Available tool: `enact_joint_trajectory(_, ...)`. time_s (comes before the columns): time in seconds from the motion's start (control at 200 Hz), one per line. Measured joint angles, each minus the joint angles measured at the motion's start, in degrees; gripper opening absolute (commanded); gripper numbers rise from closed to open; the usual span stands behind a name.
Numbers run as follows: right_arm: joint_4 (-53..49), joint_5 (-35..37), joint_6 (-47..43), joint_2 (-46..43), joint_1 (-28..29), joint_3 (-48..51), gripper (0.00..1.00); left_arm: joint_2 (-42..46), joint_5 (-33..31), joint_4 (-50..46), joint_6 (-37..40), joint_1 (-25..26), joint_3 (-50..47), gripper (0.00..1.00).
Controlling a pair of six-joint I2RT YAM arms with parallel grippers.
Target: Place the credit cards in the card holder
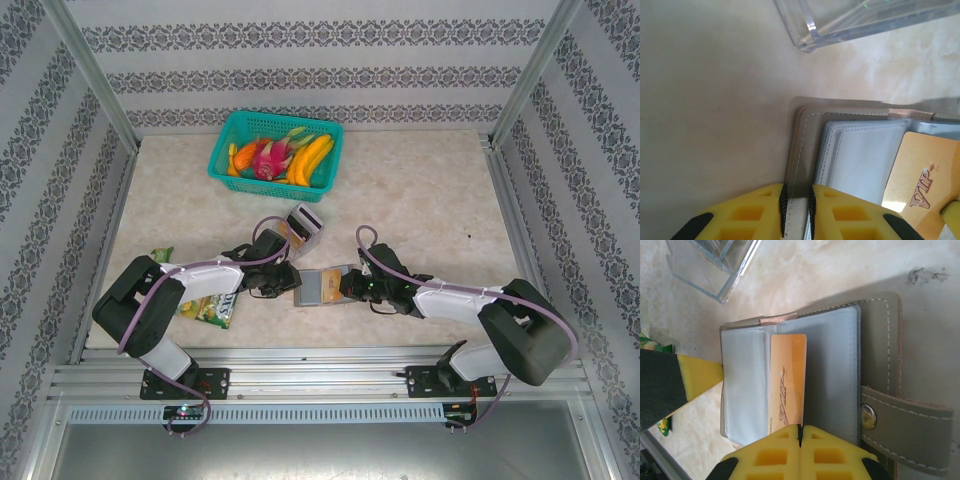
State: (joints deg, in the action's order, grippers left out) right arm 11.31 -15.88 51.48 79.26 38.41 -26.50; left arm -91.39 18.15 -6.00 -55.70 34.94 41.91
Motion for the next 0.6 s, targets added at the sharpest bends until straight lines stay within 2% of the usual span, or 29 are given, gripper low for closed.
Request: enact_joint_trajectory(0.6, 0.46, -3.58, -0.20, 6.78, 0.37, -4.26, 0.00, 0.00, -0.02, 0.00, 0.00, 0.00, 0.00, 0.22)
